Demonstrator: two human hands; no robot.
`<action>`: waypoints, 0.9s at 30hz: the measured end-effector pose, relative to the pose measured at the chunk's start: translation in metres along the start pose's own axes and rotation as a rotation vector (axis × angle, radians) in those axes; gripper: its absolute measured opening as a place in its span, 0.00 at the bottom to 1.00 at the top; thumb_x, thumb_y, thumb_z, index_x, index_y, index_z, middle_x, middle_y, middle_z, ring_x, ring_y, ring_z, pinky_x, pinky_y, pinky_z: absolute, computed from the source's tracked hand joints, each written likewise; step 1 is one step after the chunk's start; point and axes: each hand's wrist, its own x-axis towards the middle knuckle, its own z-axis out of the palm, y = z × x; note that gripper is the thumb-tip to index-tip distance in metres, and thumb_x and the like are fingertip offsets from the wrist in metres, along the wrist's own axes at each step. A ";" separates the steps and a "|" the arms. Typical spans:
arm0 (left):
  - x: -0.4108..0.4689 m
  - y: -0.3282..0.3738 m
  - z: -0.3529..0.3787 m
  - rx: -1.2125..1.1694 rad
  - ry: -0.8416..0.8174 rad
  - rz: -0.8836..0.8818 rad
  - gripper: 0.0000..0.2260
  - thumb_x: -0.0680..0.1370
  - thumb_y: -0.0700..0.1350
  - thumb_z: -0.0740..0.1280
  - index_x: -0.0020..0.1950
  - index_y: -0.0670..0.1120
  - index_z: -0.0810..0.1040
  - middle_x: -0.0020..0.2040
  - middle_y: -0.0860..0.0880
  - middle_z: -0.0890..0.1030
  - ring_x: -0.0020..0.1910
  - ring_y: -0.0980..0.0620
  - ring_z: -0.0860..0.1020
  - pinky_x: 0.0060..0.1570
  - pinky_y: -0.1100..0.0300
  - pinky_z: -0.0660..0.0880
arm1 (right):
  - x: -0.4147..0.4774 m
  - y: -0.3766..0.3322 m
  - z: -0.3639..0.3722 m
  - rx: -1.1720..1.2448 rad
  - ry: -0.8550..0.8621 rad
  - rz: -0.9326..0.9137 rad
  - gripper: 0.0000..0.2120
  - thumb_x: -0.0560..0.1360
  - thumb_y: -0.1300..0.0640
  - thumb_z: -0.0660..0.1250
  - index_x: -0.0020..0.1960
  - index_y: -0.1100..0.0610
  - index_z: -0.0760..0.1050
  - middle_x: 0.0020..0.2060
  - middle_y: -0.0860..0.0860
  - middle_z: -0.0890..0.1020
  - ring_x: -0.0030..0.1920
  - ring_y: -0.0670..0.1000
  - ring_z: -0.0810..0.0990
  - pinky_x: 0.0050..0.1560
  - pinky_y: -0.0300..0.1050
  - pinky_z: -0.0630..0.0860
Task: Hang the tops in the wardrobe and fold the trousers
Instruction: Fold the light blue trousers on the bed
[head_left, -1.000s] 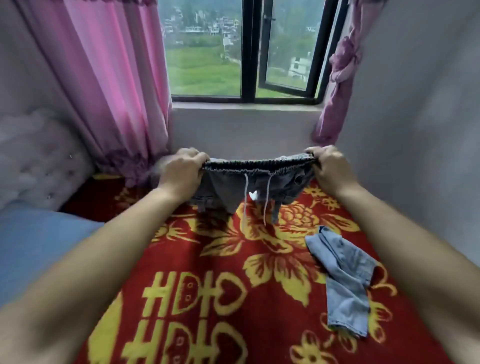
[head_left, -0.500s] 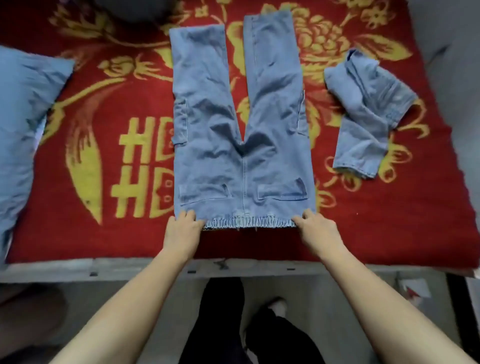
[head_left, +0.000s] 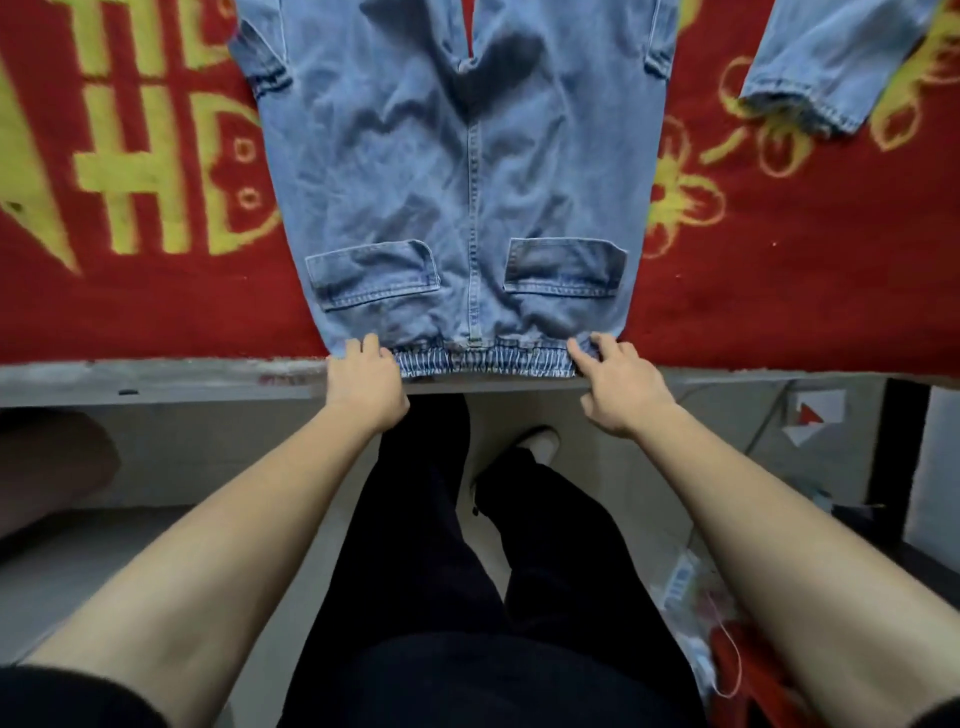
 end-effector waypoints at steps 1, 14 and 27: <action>0.000 0.002 -0.002 0.017 -0.010 -0.011 0.19 0.76 0.51 0.62 0.62 0.42 0.73 0.61 0.43 0.70 0.62 0.41 0.68 0.57 0.44 0.67 | 0.000 0.004 -0.003 0.006 -0.029 -0.015 0.35 0.78 0.48 0.61 0.80 0.49 0.50 0.75 0.56 0.57 0.68 0.62 0.65 0.61 0.55 0.74; 0.025 0.140 -0.060 -0.633 0.492 0.281 0.11 0.79 0.52 0.62 0.44 0.44 0.73 0.43 0.45 0.76 0.46 0.43 0.75 0.39 0.50 0.71 | 0.079 0.074 -0.115 0.873 0.616 0.408 0.20 0.80 0.47 0.61 0.67 0.57 0.71 0.64 0.57 0.77 0.65 0.57 0.74 0.63 0.46 0.67; 0.041 0.192 -0.072 -0.734 0.150 0.252 0.06 0.73 0.50 0.66 0.44 0.49 0.79 0.39 0.49 0.79 0.45 0.43 0.78 0.37 0.56 0.68 | 0.122 0.072 -0.178 1.451 0.627 0.287 0.14 0.78 0.45 0.67 0.53 0.55 0.81 0.45 0.44 0.84 0.40 0.38 0.83 0.35 0.35 0.78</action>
